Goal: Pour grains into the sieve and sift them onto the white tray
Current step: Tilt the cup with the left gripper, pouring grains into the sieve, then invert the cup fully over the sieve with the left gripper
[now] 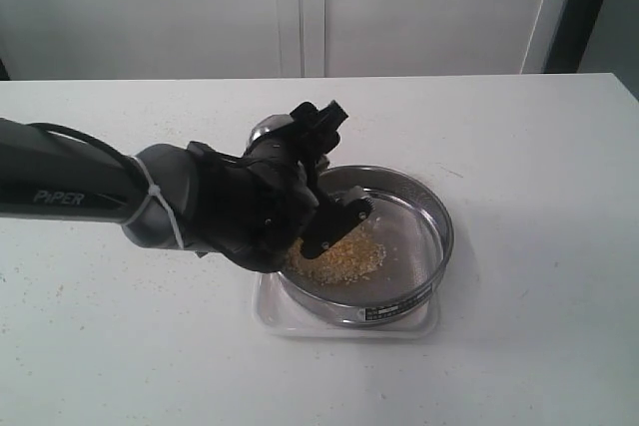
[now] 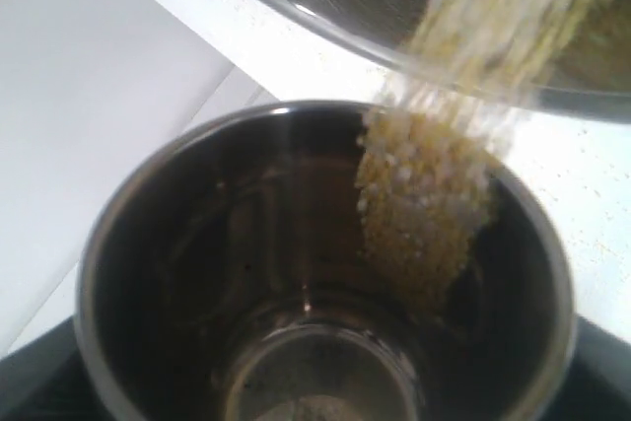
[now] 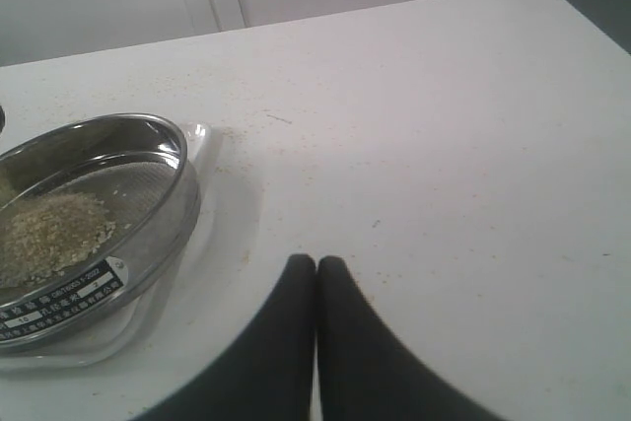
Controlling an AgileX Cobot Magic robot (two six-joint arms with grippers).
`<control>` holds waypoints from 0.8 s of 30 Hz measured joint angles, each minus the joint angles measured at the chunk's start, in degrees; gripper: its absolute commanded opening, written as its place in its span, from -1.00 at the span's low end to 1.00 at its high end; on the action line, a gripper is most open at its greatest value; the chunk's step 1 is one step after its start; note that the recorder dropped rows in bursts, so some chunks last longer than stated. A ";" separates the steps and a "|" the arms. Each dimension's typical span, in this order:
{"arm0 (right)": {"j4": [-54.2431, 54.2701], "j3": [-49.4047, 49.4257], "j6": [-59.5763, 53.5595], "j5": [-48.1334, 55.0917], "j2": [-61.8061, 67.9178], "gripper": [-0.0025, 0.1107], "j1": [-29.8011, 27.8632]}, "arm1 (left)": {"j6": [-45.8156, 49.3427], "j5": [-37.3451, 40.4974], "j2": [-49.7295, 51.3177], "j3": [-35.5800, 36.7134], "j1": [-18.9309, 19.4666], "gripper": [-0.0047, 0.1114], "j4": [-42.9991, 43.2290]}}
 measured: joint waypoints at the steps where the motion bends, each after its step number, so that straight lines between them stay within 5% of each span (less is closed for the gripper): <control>1: 0.00 0.00 0.00 0.00 0.00 -0.96 0.00 | 0.17 0.56 0.00 0.00 -0.53 -0.92 0.00; 24: 0.00 0.00 0.00 0.00 0.00 -0.96 0.00 | 2.56 9.32 0.00 0.00 -3.94 -0.92 0.00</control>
